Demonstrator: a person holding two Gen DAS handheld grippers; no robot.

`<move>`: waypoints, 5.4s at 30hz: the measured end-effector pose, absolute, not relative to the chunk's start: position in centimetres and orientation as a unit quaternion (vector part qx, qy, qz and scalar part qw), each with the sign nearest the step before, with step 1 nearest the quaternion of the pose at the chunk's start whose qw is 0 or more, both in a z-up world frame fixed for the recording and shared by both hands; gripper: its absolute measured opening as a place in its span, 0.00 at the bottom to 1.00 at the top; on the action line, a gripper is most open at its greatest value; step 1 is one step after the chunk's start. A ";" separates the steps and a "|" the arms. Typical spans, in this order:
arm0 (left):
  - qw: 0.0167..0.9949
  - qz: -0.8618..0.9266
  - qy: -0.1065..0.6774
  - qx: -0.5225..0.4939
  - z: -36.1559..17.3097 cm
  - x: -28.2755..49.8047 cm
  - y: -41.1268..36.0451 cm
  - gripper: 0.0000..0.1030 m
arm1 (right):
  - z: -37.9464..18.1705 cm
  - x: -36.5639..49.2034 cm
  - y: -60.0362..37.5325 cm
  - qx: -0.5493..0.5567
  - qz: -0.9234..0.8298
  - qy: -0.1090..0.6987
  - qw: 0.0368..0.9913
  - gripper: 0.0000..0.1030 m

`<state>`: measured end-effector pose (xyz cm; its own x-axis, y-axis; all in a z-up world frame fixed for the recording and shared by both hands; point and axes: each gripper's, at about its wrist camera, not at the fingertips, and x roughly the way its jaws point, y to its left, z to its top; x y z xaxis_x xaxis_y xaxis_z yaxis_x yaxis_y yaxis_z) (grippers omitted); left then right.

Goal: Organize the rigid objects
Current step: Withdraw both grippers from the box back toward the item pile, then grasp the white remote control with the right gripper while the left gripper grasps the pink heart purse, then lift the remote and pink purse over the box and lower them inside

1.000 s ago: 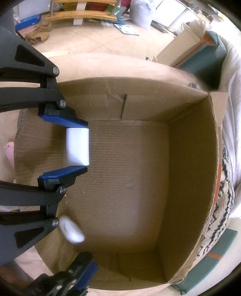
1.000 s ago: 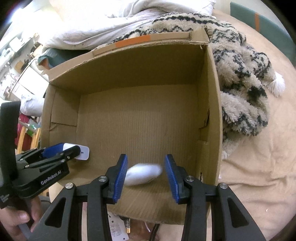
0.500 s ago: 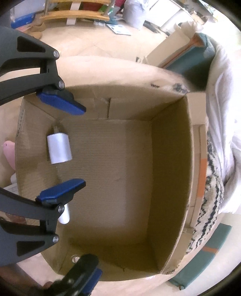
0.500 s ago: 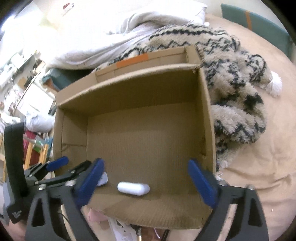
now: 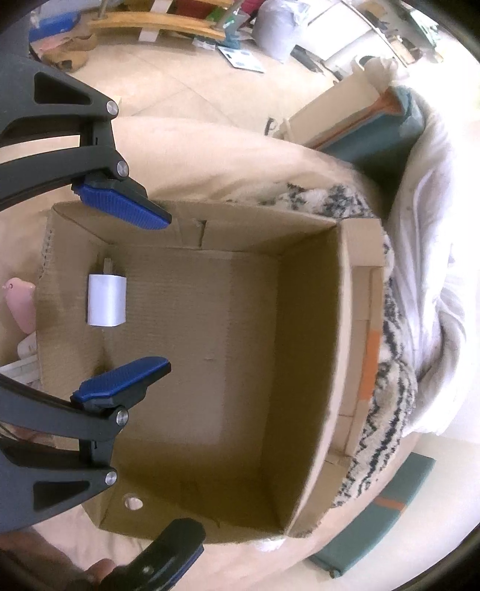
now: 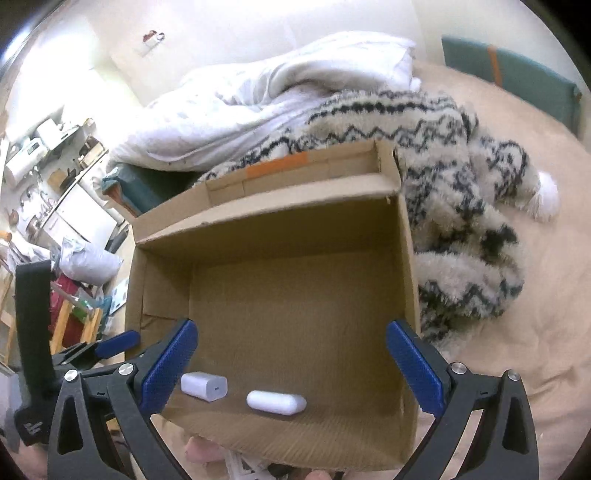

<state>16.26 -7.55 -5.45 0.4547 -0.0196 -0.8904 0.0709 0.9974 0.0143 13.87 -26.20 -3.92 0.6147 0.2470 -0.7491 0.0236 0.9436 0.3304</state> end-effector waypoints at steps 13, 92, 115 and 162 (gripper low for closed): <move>0.861 -0.026 0.508 0.009 -2.1 13.8 -5.2 0.67 | -2.0 10.7 -27.2 0.171 0.068 0.445 0.876 1.00; 0.802 0.050 0.586 -0.107 -6.4 7.0 2.7 0.67 | -16.6 5.0 -14.9 0.145 0.128 0.701 0.686 0.32; 0.739 0.010 0.672 -0.042 -13.1 9.3 -1.9 0.67 | -7.7 4.2 -21.5 0.166 0.164 0.580 0.781 0.23; 0.747 0.037 0.663 0.008 -13.2 7.0 -1.1 0.47 | -6.2 3.4 -22.5 0.145 0.168 0.556 0.801 0.23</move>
